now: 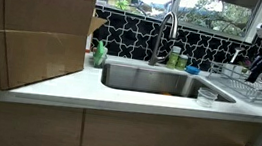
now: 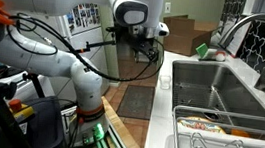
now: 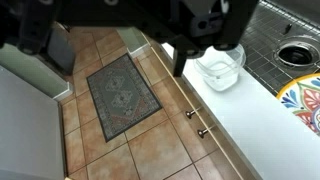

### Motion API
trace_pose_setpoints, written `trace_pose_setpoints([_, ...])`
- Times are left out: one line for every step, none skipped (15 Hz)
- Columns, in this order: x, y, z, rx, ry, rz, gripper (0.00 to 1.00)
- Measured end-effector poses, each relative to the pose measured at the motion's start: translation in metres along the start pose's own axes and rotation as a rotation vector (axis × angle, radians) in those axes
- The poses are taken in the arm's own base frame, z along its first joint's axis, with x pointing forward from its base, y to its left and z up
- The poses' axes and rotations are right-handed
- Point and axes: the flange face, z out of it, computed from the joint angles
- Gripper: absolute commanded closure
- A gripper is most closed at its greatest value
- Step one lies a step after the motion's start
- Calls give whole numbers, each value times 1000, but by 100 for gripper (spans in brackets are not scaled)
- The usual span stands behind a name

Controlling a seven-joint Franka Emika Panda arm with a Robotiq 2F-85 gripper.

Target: Put the blue bowl in the drying rack

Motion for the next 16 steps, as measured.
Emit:
trace_pose_setpoints([0, 0, 0, 0, 0, 0, 0])
trace_pose_setpoints([0, 0, 0, 0, 0, 0, 0])
trace_pose_setpoints([0, 0, 0, 0, 0, 0, 0])
trace_pose_setpoints([0, 0, 0, 0, 0, 0, 0])
trace_pose_setpoints([0, 0, 0, 0, 0, 0, 0])
trace_pose_setpoints([0, 0, 0, 0, 0, 0, 0])
trace_pose_setpoints([0, 0, 0, 0, 0, 0, 0])
trace_pose_setpoints([0, 1, -1, 2, 2, 3, 0])
trace_pose_setpoints([0, 5, -2, -4, 7, 14, 0])
trace_pose_setpoints([0, 14, -7, -29, 20, 31, 0])
trace_pose_setpoints([-1, 27, -14, -59, 35, 45, 0])
trace_pose_setpoints([-2, 43, -23, -99, 48, 46, 0])
trace_pose_setpoints([-2, 60, -33, -151, 59, 39, 0])
trace_pose_setpoints([-1, 76, -44, -197, 64, 24, 0])
trace_pose_setpoints([1, 92, -55, -239, 64, 4, 0])
trace_pose_setpoints([4, 106, -64, -278, 58, -17, 0])
